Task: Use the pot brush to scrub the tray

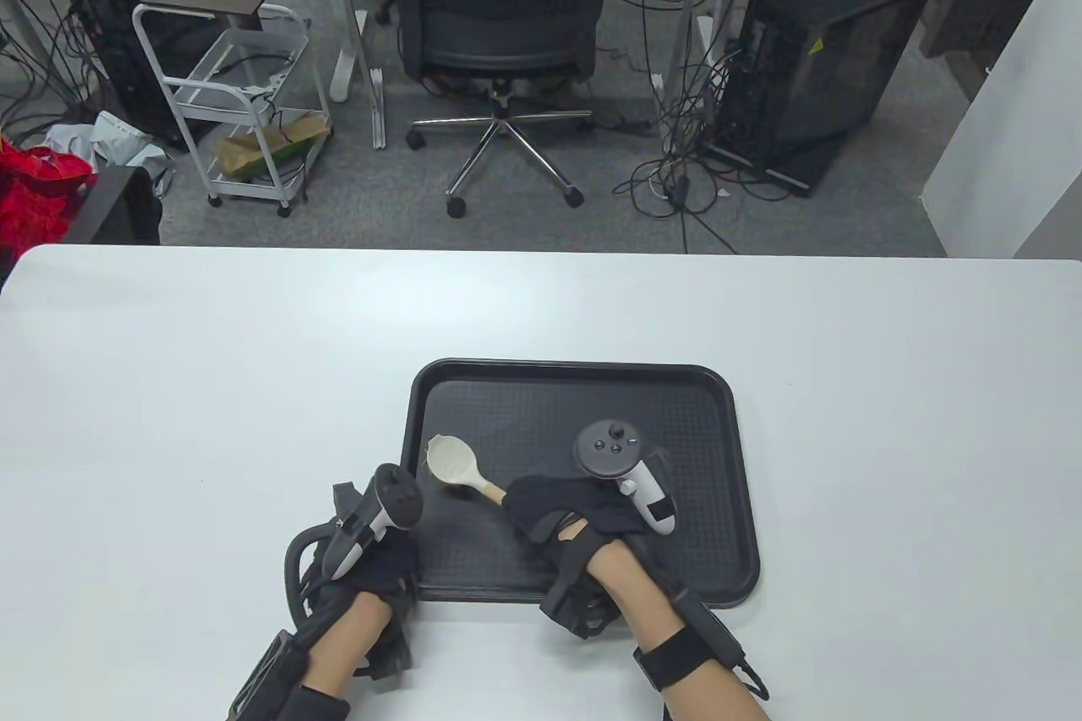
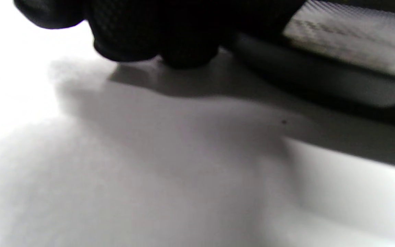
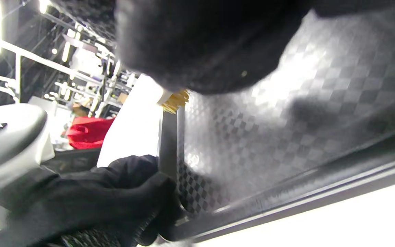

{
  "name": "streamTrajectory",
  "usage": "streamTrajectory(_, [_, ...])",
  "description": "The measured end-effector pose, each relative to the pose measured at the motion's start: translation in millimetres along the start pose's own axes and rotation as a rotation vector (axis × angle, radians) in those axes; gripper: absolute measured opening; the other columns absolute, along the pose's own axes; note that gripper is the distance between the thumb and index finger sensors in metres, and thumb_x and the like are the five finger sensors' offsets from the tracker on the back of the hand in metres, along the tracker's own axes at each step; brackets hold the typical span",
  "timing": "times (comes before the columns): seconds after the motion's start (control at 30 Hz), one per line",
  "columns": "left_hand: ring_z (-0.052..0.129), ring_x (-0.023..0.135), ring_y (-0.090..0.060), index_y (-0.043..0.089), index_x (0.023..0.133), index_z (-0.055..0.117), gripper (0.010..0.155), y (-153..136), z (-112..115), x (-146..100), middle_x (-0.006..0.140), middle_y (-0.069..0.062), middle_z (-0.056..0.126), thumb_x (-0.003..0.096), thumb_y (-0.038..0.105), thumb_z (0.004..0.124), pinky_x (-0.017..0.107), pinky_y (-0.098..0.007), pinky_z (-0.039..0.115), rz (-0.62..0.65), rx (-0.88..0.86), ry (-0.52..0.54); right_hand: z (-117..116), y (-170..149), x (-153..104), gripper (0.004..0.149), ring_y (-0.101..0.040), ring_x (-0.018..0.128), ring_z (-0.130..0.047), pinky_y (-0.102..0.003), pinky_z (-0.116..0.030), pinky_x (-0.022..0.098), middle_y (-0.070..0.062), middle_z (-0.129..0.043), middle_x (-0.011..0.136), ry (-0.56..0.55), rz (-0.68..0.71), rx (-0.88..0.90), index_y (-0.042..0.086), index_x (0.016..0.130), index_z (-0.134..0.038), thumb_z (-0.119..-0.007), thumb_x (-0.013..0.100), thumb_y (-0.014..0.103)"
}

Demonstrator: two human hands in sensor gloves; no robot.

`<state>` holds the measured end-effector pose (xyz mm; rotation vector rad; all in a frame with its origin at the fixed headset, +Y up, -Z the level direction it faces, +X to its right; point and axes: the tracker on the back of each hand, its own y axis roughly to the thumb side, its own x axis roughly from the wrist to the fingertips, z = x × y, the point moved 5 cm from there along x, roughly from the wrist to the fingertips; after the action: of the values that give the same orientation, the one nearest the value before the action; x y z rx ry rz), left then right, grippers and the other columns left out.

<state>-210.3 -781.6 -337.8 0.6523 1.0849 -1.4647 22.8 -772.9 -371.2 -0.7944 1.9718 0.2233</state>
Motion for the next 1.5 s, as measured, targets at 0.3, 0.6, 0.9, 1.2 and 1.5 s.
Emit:
streamTrajectory(0.3, [0.092,0.054,-0.022,0.007,0.096,0.052,0.066,0.0,0.1,0.0,0.074,0.000,0.082,0.0447,0.043,0.075,0.049,-0.050,0.076,0.001,0.000,-0.001,-20.1,8.1,6.2,0.054,-0.019,0.008,-0.099,-0.032,-0.086,-0.003,-0.016,-0.093,0.057,0.010,-0.008,-0.078,0.003,0.094,-0.069,-0.078,0.051,0.036])
streamTrajectory(0.6, [0.092,0.055,-0.022,0.007,0.096,0.052,0.066,0.0,0.2,0.0,0.074,0.000,0.082,0.0448,0.043,0.074,0.049,-0.050,0.076,0.002,-0.002,0.001,9.4,-8.3,-0.3,0.054,-0.020,0.008,-0.099,-0.033,-0.085,-0.003,-0.014,-0.094,0.056,-0.009,-0.072,-0.097,0.004,0.093,-0.070,-0.078,0.051,0.038])
streamTrajectory(0.9, [0.092,0.055,-0.022,0.007,0.096,0.052,0.066,-0.3,0.4,-0.1,0.074,0.000,0.082,0.0447,0.043,0.074,0.049,-0.050,0.076,0.002,-0.004,0.001,38.1,-24.1,-10.4,0.054,-0.020,0.009,-0.099,-0.034,-0.085,-0.002,-0.014,-0.095,0.057,0.019,-0.127,-0.138,0.005,0.093,-0.071,-0.079,0.051,0.039])
streamTrajectory(1.2, [0.092,0.055,-0.022,0.007,0.096,0.052,0.066,-0.4,0.3,-0.2,0.075,0.001,0.082,0.0448,0.043,0.074,0.049,-0.050,0.076,0.001,-0.004,0.000,79.1,-50.0,-23.9,0.054,-0.020,0.010,-0.100,-0.035,-0.085,0.000,-0.013,-0.096,0.056,0.053,-0.196,-0.155,0.004,0.091,-0.073,-0.080,0.051,0.040])
streamTrajectory(1.5, [0.092,0.055,-0.022,0.007,0.096,0.052,0.066,-0.5,0.3,-0.2,0.075,0.001,0.082,0.0447,0.043,0.074,0.049,-0.050,0.076,0.002,-0.004,0.000,125.2,-85.7,-42.5,0.054,-0.022,0.009,-0.099,-0.038,-0.085,0.000,-0.015,-0.097,0.054,0.017,-0.264,-0.096,0.002,0.089,-0.076,-0.084,0.049,0.038])
